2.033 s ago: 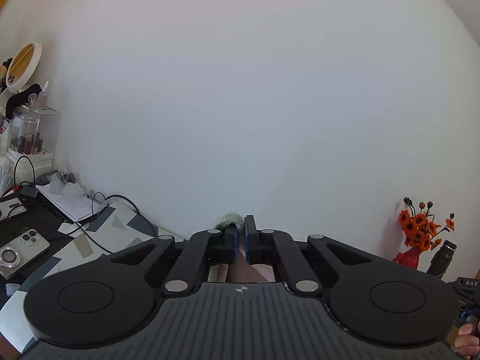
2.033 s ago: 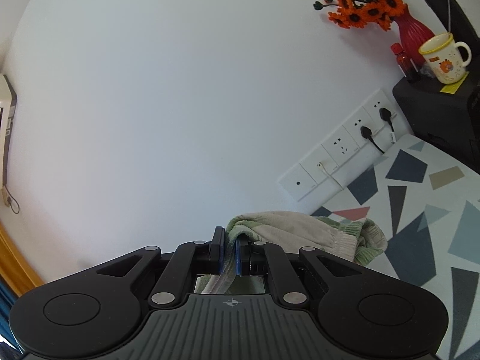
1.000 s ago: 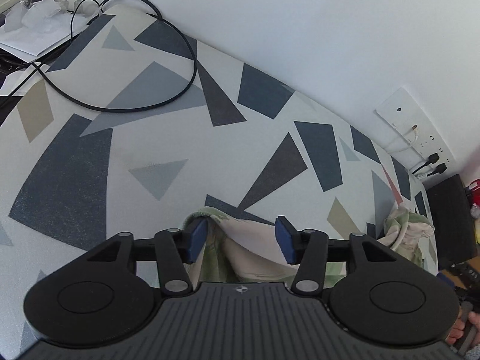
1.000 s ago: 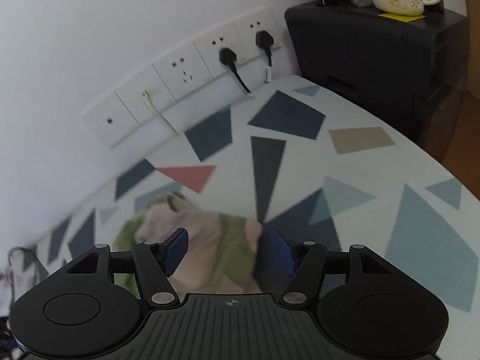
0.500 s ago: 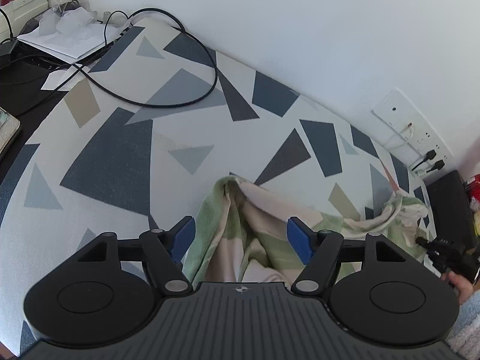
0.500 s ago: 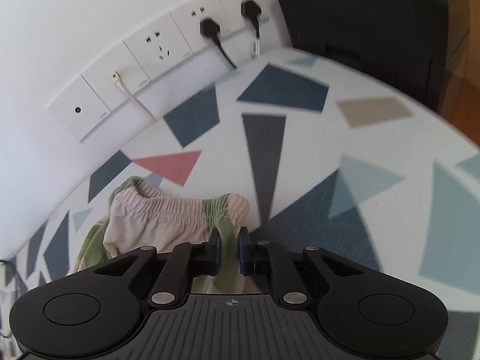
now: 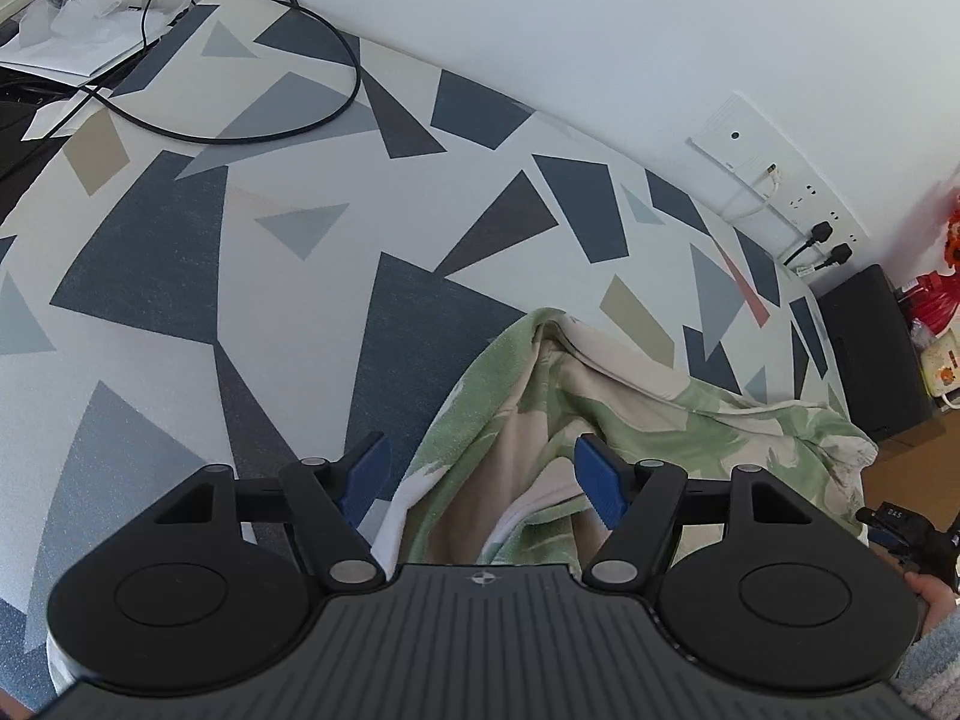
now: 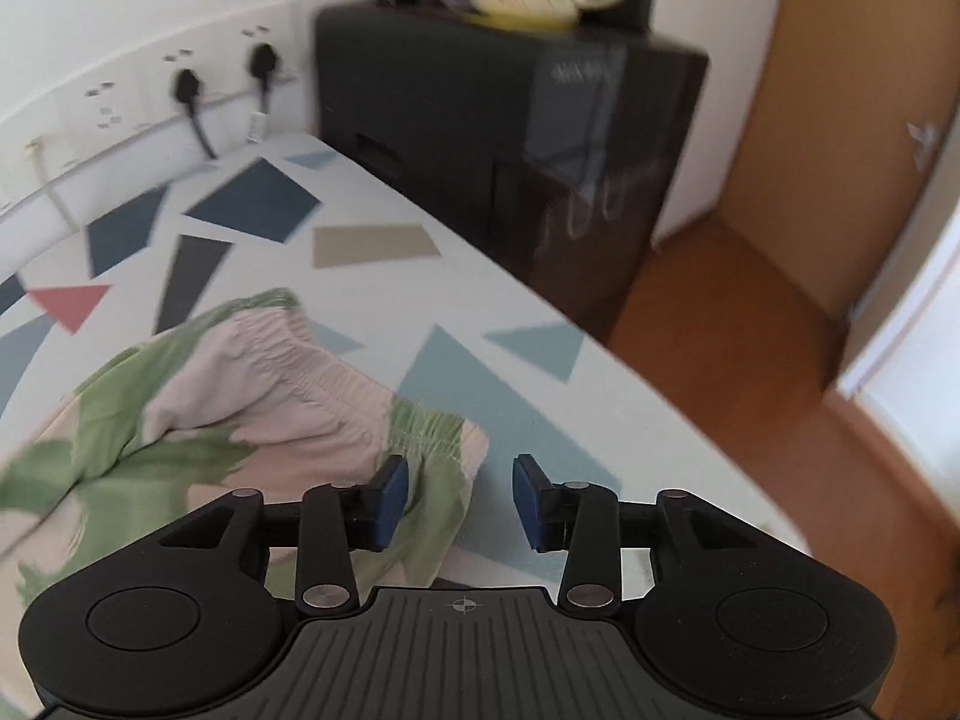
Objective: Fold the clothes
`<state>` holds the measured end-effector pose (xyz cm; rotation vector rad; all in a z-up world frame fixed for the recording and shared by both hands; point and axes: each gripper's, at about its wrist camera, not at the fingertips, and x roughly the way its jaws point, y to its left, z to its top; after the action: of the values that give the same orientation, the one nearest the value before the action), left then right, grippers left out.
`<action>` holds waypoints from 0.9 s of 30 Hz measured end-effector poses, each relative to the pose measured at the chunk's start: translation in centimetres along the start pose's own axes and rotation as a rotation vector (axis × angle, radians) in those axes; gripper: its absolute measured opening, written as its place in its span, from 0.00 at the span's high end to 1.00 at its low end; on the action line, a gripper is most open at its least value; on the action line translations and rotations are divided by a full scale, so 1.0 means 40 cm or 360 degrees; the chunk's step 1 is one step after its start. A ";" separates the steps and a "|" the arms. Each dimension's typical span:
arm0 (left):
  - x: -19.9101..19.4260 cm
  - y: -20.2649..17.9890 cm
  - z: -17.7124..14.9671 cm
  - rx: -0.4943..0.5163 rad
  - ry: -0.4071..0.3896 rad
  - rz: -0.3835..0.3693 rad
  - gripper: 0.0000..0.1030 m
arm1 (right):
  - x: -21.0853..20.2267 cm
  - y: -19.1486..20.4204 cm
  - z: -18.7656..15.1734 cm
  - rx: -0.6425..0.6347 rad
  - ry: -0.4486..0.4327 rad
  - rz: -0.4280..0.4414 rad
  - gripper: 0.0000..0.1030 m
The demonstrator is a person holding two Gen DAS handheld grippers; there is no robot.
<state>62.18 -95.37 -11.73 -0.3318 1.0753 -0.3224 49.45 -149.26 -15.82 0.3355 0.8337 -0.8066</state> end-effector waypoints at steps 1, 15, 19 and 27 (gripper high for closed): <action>-0.005 -0.002 -0.004 0.0007 -0.0004 0.0001 0.31 | -0.020 0.012 -0.005 -0.0042 -0.0035 0.0031 0.51; -0.076 0.017 -0.182 0.0195 0.0127 0.0269 0.24 | -0.102 0.409 -0.187 -0.0678 0.0117 0.0738 0.32; -0.088 0.021 -0.247 0.0314 0.0150 0.0433 0.24 | -0.092 0.442 -0.191 -0.0767 0.0048 0.0719 0.29; -0.081 0.028 -0.277 0.0432 0.0100 0.0586 0.91 | -0.038 0.437 -0.142 -0.0731 0.0047 0.0692 0.27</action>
<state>50.96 -94.21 -14.43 0.1203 1.1144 -0.1460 58.93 -133.77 -18.96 0.1107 0.9052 -0.1943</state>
